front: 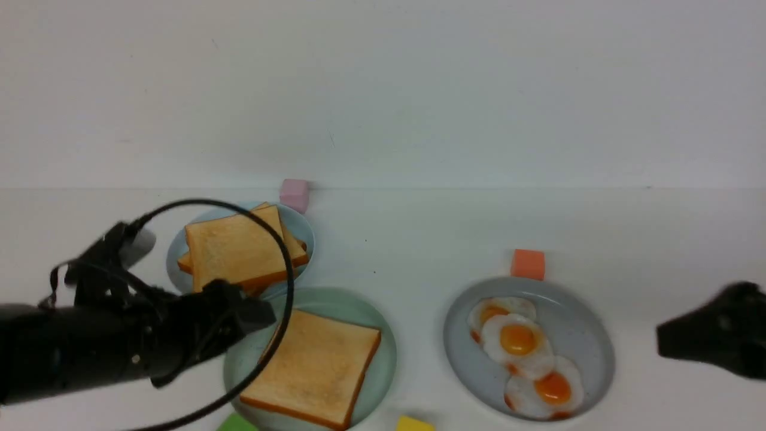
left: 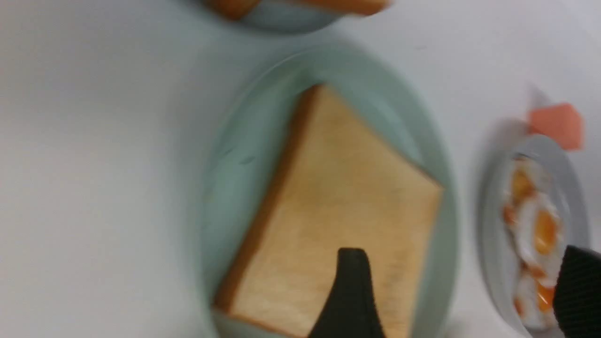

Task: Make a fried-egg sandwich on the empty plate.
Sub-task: Use the left arm to put a slice of bread into the empty plate in the middle, then use the right arm to grab a fried egg

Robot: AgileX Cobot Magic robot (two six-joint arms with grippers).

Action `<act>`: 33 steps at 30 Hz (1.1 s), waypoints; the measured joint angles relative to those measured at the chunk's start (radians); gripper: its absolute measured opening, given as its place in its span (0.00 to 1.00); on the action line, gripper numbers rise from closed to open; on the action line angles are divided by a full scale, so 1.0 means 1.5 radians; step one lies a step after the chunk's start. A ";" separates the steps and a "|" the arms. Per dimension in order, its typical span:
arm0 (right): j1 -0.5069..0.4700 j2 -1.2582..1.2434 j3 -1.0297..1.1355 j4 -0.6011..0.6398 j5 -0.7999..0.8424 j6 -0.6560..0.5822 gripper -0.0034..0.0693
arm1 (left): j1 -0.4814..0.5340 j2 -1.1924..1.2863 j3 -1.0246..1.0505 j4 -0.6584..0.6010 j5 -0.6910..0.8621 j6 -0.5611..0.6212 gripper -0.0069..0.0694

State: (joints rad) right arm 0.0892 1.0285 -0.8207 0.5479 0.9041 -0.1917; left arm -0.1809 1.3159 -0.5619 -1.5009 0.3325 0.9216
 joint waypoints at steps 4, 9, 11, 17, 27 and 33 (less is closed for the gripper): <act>0.000 0.123 -0.051 0.007 -0.004 -0.025 0.75 | 0.000 -0.028 -0.069 0.147 0.155 -0.021 0.81; 0.000 0.292 -0.129 0.048 0.003 -0.094 0.74 | 0.000 -0.032 -0.188 0.385 0.353 -0.142 0.71; 0.000 0.330 -0.145 0.063 0.003 -0.118 0.74 | 0.000 -0.032 -0.214 0.452 0.388 -0.174 0.67; 0.000 0.493 -0.209 0.127 0.003 -0.232 0.73 | -0.012 -0.042 -0.256 0.568 0.430 -0.260 0.45; 0.000 0.623 -0.282 0.148 -0.016 -0.254 0.73 | -0.175 -0.042 -0.256 0.633 0.387 -0.299 0.32; -0.012 0.638 -0.292 0.150 -0.024 -0.256 0.73 | -0.192 -0.042 -0.256 0.641 0.380 -0.330 0.33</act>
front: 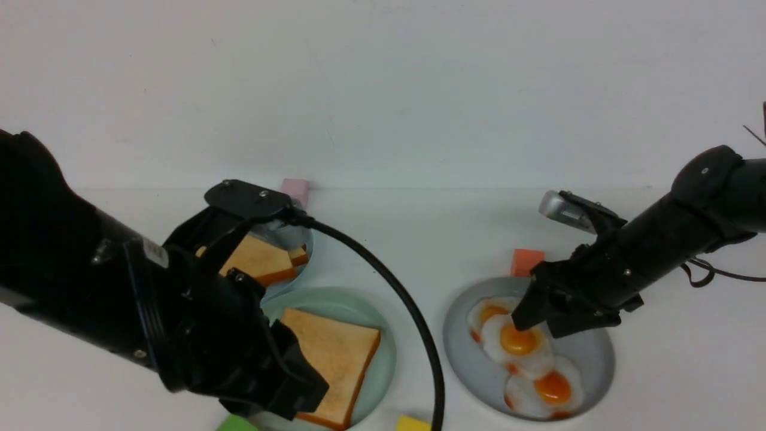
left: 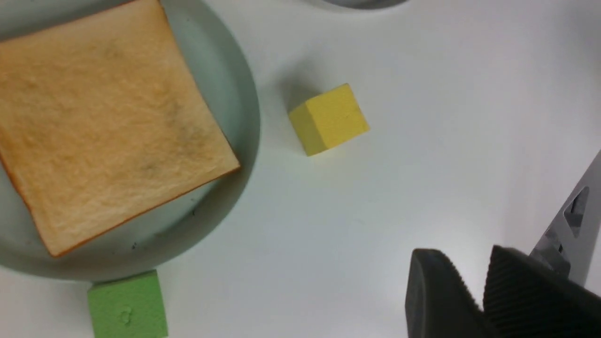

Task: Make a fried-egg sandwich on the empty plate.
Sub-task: Use the right arm to grab a fried egg

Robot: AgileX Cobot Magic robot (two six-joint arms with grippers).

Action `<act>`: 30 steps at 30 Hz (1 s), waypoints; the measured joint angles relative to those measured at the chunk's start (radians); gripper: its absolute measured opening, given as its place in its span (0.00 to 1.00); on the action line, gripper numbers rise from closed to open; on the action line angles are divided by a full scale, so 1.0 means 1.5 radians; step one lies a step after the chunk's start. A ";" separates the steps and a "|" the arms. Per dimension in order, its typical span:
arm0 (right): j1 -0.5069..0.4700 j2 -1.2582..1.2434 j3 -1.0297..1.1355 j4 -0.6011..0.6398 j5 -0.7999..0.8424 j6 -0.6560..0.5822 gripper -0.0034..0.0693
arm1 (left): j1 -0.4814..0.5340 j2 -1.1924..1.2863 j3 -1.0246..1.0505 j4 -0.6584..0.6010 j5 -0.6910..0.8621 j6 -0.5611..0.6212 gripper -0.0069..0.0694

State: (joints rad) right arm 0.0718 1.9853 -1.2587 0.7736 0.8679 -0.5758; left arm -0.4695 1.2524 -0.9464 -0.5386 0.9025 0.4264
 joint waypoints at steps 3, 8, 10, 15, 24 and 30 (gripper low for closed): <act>-0.016 0.000 -0.001 0.002 -0.005 -0.001 0.72 | 0.000 0.000 0.000 0.004 -0.001 -0.010 0.34; -0.036 0.001 -0.001 0.032 0.003 -0.021 0.65 | 0.000 0.000 0.000 0.006 -0.001 -0.017 0.34; -0.036 0.003 -0.001 0.044 0.013 -0.039 0.62 | 0.000 0.000 0.000 0.006 -0.001 -0.018 0.34; -0.035 0.024 -0.001 0.056 0.028 -0.052 0.55 | 0.000 0.000 0.000 0.011 0.000 -0.025 0.35; -0.035 0.055 -0.003 0.094 0.062 -0.070 0.48 | 0.000 0.000 0.000 0.027 0.011 -0.036 0.36; -0.041 0.056 -0.004 0.097 0.078 -0.071 0.18 | 0.000 0.000 0.000 0.032 0.012 -0.047 0.37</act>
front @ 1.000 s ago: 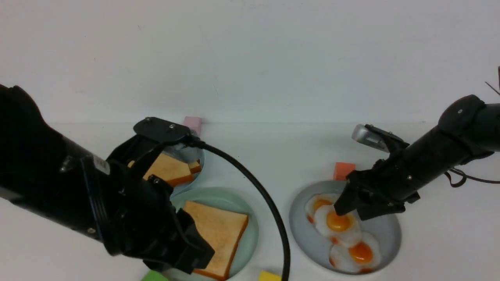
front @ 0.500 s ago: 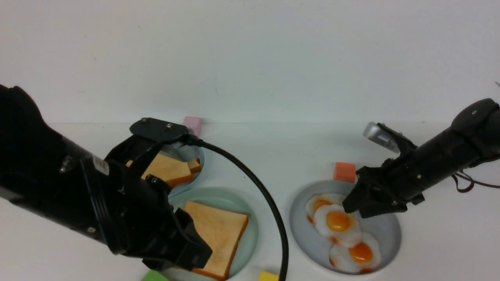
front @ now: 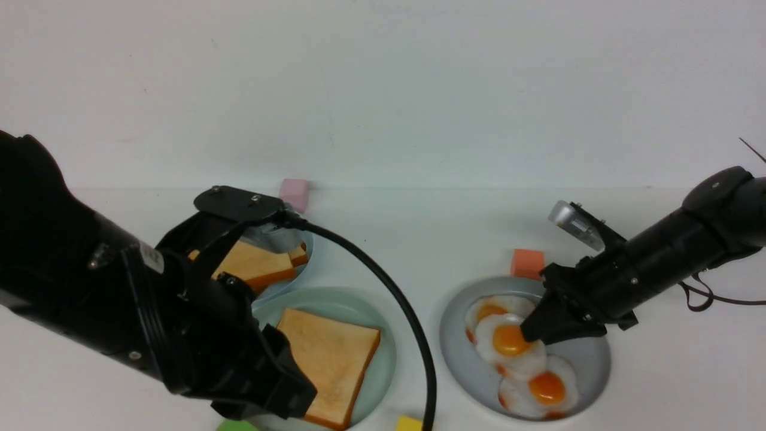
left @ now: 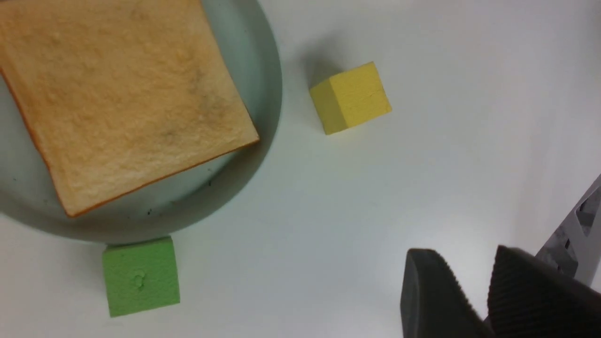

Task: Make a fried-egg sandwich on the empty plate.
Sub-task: Use the right arm to grab a fried egg, then use the right arm to place the fried egg on the slice of bread in the middle

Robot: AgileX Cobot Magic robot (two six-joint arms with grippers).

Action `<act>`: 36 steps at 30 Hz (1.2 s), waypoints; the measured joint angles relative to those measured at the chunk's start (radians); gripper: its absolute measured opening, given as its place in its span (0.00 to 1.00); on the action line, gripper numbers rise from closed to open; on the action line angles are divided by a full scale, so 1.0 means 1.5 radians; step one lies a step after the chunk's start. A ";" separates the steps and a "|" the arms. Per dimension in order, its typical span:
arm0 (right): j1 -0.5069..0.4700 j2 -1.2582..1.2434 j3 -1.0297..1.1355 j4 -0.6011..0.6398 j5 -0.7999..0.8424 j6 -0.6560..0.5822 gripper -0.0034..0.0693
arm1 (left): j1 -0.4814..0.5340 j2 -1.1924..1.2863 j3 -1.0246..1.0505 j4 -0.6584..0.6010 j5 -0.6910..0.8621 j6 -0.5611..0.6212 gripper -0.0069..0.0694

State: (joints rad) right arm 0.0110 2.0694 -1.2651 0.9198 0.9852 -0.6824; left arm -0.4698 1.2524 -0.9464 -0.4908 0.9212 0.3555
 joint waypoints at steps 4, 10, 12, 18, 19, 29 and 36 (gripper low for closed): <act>-0.008 -0.003 0.000 -0.001 0.014 0.000 0.15 | 0.000 -0.010 0.000 0.007 0.008 -0.003 0.37; 0.003 -0.058 0.001 0.007 0.022 -0.001 0.15 | 0.000 -0.084 0.000 0.080 0.006 -0.078 0.37; 0.019 -0.071 0.001 0.028 0.025 -0.001 0.15 | 0.000 -0.098 0.000 0.100 0.007 -0.101 0.37; 0.177 -0.079 -0.002 0.172 -0.007 -0.021 0.15 | 0.000 -0.190 0.051 0.233 0.011 -0.242 0.38; 0.209 -0.074 -0.011 0.188 -0.020 -0.023 0.15 | 0.000 -0.206 0.068 0.251 0.012 -0.260 0.38; 0.326 0.067 -0.140 0.206 -0.108 0.027 0.17 | 0.000 -0.333 0.148 0.348 0.014 -0.377 0.39; 0.325 0.089 -0.145 0.182 -0.141 0.050 0.46 | 0.000 -0.371 0.148 0.361 0.046 -0.415 0.40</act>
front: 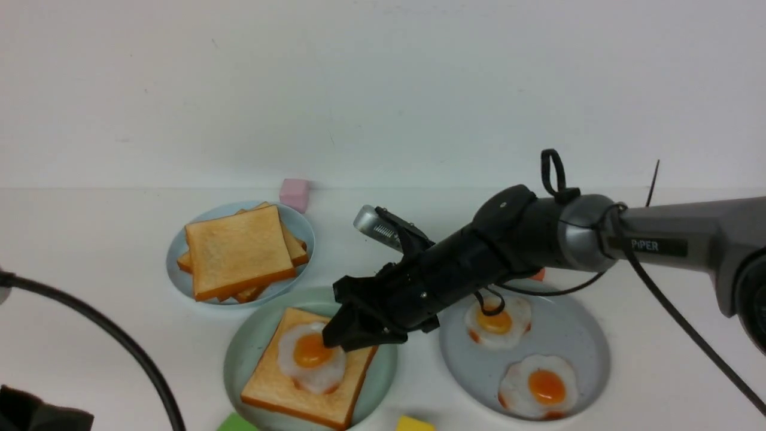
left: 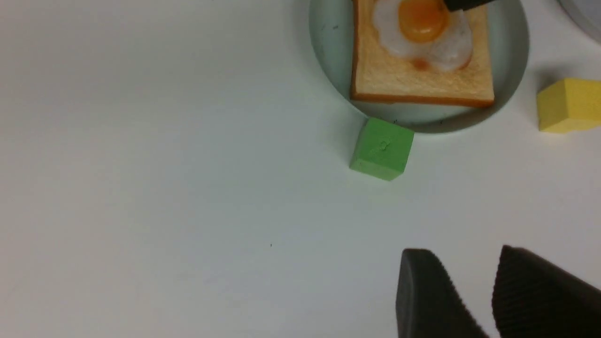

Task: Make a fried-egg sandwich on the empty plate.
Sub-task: Use the right arm to place the fried egg on the slice of bread in the middle, then use the left arm to grab a slice of bread

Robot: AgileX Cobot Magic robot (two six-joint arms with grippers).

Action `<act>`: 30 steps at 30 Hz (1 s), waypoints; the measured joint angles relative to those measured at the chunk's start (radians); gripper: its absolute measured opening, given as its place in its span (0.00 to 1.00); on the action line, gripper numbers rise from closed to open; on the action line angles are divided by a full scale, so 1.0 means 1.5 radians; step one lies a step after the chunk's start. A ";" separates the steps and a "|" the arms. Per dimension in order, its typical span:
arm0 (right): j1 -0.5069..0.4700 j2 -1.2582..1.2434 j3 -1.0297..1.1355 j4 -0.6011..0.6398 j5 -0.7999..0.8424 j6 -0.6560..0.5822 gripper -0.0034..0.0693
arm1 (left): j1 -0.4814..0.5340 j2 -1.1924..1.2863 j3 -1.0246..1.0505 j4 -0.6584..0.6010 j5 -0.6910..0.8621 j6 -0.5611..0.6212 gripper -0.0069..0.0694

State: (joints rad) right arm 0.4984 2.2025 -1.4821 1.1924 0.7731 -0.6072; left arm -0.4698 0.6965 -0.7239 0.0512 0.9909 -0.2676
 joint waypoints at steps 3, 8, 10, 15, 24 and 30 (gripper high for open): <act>0.000 -0.012 -0.001 -0.009 0.005 0.000 0.61 | 0.000 0.000 0.000 0.001 0.005 -0.014 0.40; 0.000 -0.089 -0.001 -0.088 0.026 0.011 0.80 | 0.000 0.016 0.000 0.033 -0.036 -0.108 0.40; 0.000 -0.127 -0.001 -0.127 0.037 0.029 0.82 | 0.000 0.030 0.000 0.060 -0.055 -0.138 0.40; 0.009 -0.306 -0.002 -0.357 0.106 0.168 0.85 | 0.000 0.131 -0.016 0.158 -0.077 -0.222 0.40; 0.118 -0.534 0.104 -0.679 0.165 0.415 0.85 | 0.054 0.340 -0.145 0.138 -0.112 -0.204 0.40; 0.181 -0.602 0.230 -0.697 0.147 0.451 0.85 | 0.217 0.431 -0.205 -0.066 -0.141 -0.052 0.40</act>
State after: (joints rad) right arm 0.7705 1.2991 -1.1377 0.1467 0.9936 0.0694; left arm -0.1449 1.3437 -1.0309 -0.0483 0.7800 -0.3452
